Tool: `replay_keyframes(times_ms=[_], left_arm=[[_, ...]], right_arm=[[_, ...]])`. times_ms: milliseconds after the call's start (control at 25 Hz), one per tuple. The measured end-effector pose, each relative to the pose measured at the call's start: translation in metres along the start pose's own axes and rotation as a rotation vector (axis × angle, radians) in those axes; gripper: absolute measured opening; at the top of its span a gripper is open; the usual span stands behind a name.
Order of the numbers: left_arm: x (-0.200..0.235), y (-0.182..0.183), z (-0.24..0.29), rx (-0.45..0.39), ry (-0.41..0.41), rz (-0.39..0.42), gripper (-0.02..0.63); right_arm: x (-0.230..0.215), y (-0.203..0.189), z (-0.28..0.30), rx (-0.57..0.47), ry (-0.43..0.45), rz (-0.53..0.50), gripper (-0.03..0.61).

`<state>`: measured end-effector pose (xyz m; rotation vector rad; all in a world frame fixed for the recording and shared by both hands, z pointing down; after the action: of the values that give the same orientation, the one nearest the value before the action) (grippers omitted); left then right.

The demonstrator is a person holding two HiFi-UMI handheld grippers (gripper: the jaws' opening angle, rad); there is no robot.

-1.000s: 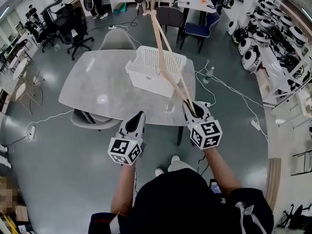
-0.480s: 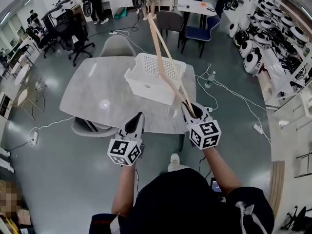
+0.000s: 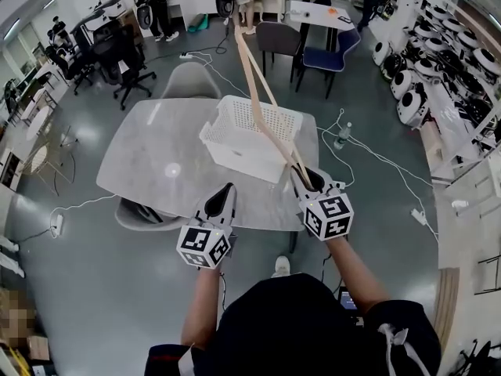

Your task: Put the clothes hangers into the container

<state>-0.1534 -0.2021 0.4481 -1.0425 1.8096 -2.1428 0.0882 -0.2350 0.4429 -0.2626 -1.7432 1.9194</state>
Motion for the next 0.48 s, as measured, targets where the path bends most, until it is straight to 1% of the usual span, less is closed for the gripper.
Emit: replay_keyframes(times_ms=[480], left_arm=[[0.017,0.004,0.032,-0.004,0.044,-0.008,0.005]], right_arm=[[-0.022,-0.015,0.047,0.052,0.05,-0.008,0.061]])
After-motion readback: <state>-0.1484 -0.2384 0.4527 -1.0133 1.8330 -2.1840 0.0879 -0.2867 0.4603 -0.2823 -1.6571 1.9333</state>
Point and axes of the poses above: the fingertips, and each gripper's own axes: z forward along the fingers, x to its left, y out of its top, the point moved 8 cm from there along -z, backward along the fingers, and after that the axes turned 15 degrees about -z, right-handed, at the moved point
